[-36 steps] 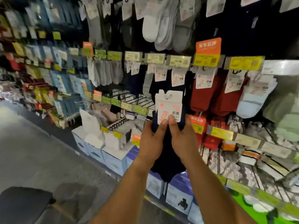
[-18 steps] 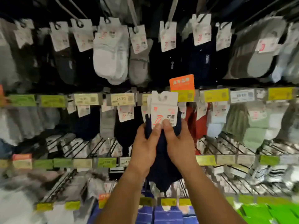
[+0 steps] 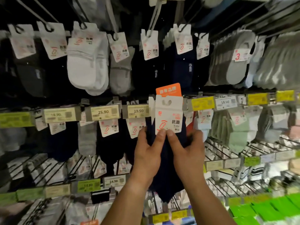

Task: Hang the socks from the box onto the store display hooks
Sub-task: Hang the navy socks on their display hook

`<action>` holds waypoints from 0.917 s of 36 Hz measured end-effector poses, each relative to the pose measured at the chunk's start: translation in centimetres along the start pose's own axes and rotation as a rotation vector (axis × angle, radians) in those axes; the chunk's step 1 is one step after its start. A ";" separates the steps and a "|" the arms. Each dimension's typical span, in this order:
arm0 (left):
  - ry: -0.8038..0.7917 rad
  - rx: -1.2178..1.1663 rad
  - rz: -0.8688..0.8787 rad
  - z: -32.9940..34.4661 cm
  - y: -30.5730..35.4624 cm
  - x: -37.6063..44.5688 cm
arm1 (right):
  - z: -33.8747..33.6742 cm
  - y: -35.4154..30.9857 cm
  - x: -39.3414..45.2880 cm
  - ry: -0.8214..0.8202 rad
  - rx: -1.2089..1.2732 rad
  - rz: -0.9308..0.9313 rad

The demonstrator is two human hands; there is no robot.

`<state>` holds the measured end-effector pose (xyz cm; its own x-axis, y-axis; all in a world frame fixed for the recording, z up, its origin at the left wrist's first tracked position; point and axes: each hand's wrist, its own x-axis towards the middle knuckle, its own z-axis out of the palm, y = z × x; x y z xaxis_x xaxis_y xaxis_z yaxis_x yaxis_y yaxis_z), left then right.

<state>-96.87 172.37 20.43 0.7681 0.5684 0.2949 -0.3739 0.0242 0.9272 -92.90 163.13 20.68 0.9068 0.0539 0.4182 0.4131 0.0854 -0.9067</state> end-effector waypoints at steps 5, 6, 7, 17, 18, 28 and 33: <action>0.026 -0.156 -0.025 3.4 -0.3 -0.1 | -3.2 0.4 2.8 -0.171 0.064 0.033; 0.040 -0.190 -0.032 4.1 -0.3 0.0 | -4.0 0.5 3.5 -0.191 0.071 0.029; 0.059 -0.206 -0.041 4.8 -0.2 0.0 | -4.7 0.5 4.1 -0.203 0.087 0.022; 0.214 -0.032 0.065 9.2 0.2 0.3 | -9.1 -0.9 7.8 -0.320 0.230 0.024; 0.215 -0.014 0.084 9.4 0.6 0.5 | -9.3 -1.3 8.0 -0.317 0.237 0.013; 0.261 0.125 0.319 10.8 4.9 4.3 | -9.5 -6.1 13.0 -0.292 0.323 -0.112; 0.333 0.165 0.376 10.8 7.4 6.9 | -8.0 -10.0 17.8 -0.343 0.439 -0.064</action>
<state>-88.70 167.54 31.80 0.3800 0.7437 0.5500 -0.4846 -0.3464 0.8032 -80.17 155.28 36.75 0.7710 0.3496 0.5323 0.3259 0.5014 -0.8015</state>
